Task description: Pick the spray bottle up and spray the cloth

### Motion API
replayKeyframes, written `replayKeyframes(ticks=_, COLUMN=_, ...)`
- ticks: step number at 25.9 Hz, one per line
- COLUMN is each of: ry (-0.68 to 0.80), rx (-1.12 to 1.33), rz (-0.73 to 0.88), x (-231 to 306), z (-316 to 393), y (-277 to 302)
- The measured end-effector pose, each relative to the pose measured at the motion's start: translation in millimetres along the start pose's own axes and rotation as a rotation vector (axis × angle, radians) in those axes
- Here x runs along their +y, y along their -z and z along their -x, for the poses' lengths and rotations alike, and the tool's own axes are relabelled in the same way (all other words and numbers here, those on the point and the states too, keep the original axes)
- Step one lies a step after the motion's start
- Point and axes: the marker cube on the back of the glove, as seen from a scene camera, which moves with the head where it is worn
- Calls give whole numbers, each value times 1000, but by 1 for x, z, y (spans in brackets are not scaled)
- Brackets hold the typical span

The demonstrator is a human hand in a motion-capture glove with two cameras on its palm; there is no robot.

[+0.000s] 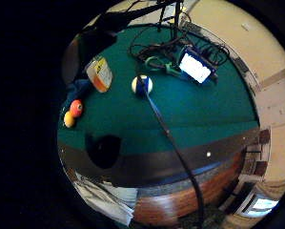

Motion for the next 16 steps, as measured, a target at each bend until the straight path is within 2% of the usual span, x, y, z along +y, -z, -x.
replayKeyframes(ticks=7, ry=-30, rx=-142, rz=30, x=-20, z=8, y=-23)
replayKeyframes(ticks=16, ry=-98, rx=-443, rz=42, x=-62, z=18, y=-43)
